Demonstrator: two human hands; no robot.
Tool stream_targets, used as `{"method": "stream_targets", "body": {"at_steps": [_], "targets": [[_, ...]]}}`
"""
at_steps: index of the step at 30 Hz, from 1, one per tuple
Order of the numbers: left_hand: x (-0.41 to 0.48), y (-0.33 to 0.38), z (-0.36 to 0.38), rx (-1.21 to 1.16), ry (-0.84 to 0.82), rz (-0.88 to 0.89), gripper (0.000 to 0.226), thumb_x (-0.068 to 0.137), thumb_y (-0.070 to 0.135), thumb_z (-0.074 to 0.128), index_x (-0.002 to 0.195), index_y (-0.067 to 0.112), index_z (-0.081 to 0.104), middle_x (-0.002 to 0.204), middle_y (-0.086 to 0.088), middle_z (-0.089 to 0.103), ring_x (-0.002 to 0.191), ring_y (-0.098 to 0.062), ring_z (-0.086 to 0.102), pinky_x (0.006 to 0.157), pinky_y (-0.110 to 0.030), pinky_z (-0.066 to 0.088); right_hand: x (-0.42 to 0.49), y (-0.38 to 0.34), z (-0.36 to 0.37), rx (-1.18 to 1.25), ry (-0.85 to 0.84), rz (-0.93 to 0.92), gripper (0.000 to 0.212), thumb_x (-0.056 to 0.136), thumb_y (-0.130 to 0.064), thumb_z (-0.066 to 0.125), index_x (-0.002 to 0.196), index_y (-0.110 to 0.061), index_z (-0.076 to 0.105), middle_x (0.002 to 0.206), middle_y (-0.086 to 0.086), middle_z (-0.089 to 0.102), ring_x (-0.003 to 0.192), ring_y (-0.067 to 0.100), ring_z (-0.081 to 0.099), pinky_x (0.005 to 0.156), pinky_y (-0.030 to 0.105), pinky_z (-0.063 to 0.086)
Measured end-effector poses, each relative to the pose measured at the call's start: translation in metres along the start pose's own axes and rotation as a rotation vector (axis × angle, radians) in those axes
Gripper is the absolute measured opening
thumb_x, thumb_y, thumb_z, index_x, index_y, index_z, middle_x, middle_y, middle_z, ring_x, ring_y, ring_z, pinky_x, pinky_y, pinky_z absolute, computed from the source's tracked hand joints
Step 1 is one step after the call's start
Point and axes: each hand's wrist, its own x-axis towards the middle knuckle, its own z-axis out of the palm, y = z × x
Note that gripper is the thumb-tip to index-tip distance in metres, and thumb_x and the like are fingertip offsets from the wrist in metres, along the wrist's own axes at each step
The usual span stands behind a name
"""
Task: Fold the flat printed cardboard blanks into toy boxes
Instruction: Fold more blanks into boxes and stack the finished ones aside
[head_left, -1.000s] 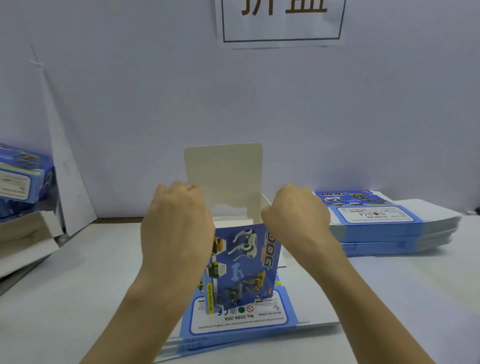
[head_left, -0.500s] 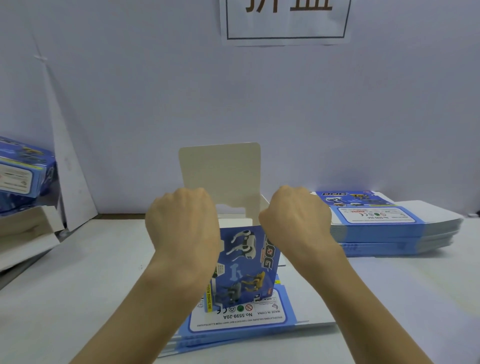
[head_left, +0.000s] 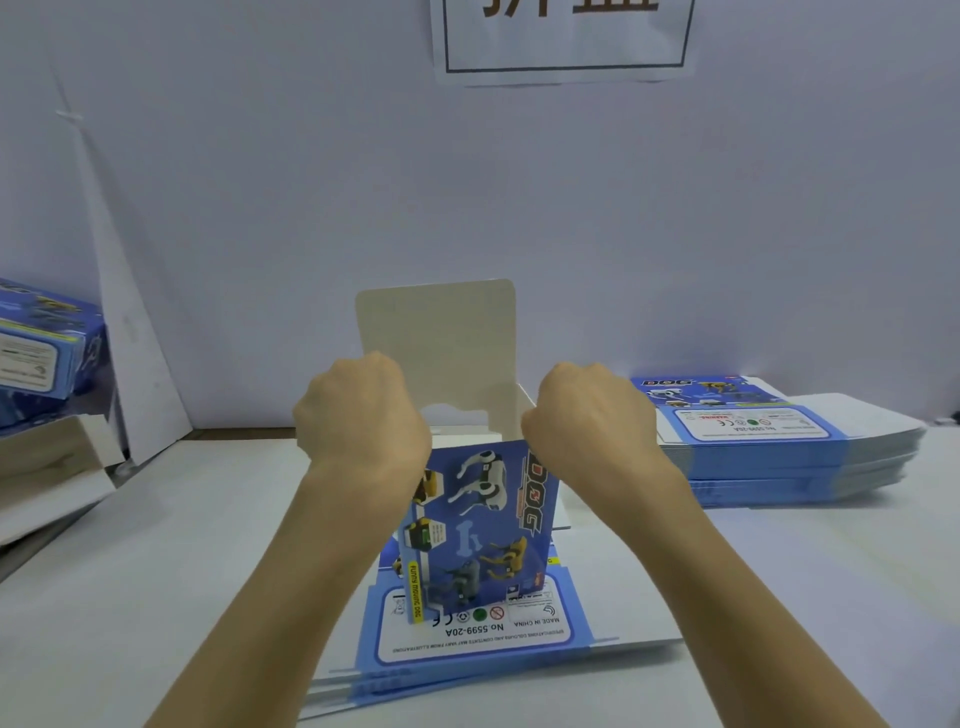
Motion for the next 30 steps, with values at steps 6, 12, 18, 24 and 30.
{"method": "stream_targets", "body": {"at_steps": [6, 12, 18, 24, 30], "targets": [[0.003, -0.005, 0.014, -0.088, 0.05, 0.024, 0.03, 0.075, -0.004, 0.057, 0.057, 0.008, 0.036, 0.058, -0.014, 0.04, 0.057, -0.026, 0.046, 0.042, -0.027, 0.021, 0.001, 0.018, 0.004, 0.1, 0.009, -0.008, 0.036, 0.089, -0.023, 0.047, 0.056, -0.013, 0.037, 0.054, 0.002, 0.04, 0.048, 0.017, 0.035, 0.046, 0.025, 0.022], [0.007, -0.019, 0.022, -0.26, 0.055, 0.056, 0.011, 0.085, 0.009, 0.058, 0.086, 0.013, 0.067, 0.093, -0.014, 0.071, 0.068, -0.025, 0.051, 0.048, -0.025, 0.034, -0.004, 0.016, -0.001, 0.07, -0.006, -0.012, 0.03, 0.083, -0.015, 0.05, 0.056, -0.013, 0.038, 0.056, 0.002, 0.04, 0.05, 0.017, 0.035, 0.046, 0.025, 0.02], [-0.008, -0.037, 0.044, -1.124, 0.022, -0.041, 0.046, 0.092, 0.037, 0.057, 0.136, 0.026, 0.047, 0.121, 0.003, 0.064, 0.099, -0.009, 0.064, 0.094, -0.042, 0.052, -0.006, 0.025, -0.001, 0.386, -0.188, 0.123, 0.03, 0.086, -0.026, 0.045, 0.065, -0.006, 0.055, 0.05, 0.003, 0.067, 0.046, 0.012, 0.057, 0.049, 0.023, 0.04], [-0.076, -0.026, 0.097, -1.109, 0.098, 0.211, 0.125, 0.047, 0.057, 0.078, 0.133, 0.069, -0.012, 0.154, 0.018, 0.008, 0.133, 0.016, 0.022, 0.102, -0.015, 0.038, -0.018, 0.012, 0.001, 0.415, -0.1, 0.085, 0.021, 0.084, -0.034, 0.048, 0.088, -0.014, 0.044, 0.071, 0.002, 0.062, 0.066, 0.018, 0.063, 0.05, 0.027, 0.039], [-0.07, -0.013, 0.102, -0.967, 0.138, 0.182, 0.143, 0.038, 0.068, 0.08, 0.125, 0.065, -0.034, 0.153, 0.018, 0.0, 0.144, -0.01, 0.011, 0.115, -0.041, 0.032, -0.039, -0.001, -0.002, 0.419, -0.219, 0.03, 0.022, 0.084, -0.035, 0.045, 0.092, -0.015, 0.046, 0.088, 0.005, 0.058, 0.08, 0.027, 0.062, 0.067, 0.034, 0.05]]}}
